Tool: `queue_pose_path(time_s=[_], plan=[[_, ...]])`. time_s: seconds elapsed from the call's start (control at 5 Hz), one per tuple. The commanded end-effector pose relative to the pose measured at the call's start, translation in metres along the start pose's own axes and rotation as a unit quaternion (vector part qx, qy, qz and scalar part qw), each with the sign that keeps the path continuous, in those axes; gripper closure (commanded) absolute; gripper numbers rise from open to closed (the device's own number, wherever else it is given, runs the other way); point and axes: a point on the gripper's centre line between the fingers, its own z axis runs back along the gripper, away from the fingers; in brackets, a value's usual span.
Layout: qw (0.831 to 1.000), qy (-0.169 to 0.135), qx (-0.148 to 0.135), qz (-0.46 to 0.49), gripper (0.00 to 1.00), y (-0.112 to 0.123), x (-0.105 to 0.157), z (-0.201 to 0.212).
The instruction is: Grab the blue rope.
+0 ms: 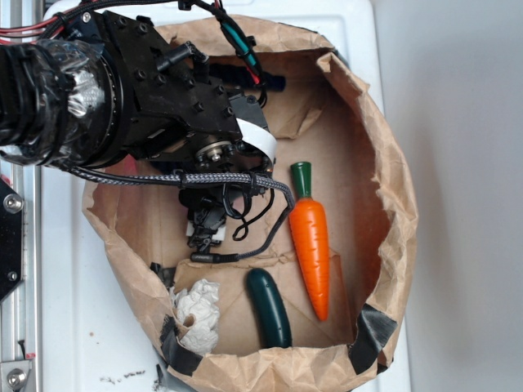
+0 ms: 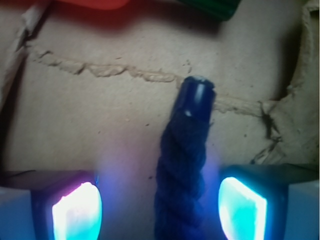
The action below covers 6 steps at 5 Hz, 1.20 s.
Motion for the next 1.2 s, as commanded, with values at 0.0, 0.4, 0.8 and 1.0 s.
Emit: queue_pose_path(time_s=[0.0, 0.4, 0.8, 1.0], plan=[[1.0, -0.005, 0.025, -0.008, 1.0, -0.014, 0.0, -0.004], [1.0, -0.013, 0.023, 0.002, 1.0, -0.012, 0.0, 0.001], [1.0, -0.014, 0.019, 0.009, 1.0, -0.009, 0.003, 0.008], [1.0, -0.019, 0.014, 0.017, 1.0, -0.005, 0.004, 0.012]])
